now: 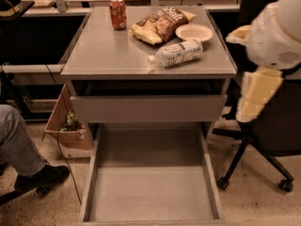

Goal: Place blue plastic bottle into middle drawer

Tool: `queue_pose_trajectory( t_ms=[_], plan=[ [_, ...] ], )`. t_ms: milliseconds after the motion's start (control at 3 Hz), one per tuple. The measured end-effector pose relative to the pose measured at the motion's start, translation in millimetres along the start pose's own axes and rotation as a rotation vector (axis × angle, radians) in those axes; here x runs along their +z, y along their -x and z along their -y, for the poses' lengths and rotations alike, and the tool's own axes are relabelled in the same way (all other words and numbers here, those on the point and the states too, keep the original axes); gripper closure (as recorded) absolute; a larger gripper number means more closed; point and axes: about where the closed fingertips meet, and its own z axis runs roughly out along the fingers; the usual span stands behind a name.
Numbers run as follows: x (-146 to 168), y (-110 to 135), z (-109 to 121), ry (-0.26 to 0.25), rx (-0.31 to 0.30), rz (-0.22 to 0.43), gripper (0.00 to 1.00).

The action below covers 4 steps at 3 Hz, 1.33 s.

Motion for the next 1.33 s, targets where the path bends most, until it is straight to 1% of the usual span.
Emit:
queue_pose_trajectory(
  t_ms=[333, 667, 1000, 1333],
  plan=[
    [60.0, 28.4, 52.8, -0.001, -0.082, 0.055, 0.0],
    [114.7, 47.4, 105.7, -0.014, -0.136, 0.088, 0.0],
    [157.7, 59.0, 160.4, -0.051, -0.174, 0.114, 0.0],
    [158.3, 58.9, 160.2, -0.049, -0.174, 0.113, 0.0]
  ],
)
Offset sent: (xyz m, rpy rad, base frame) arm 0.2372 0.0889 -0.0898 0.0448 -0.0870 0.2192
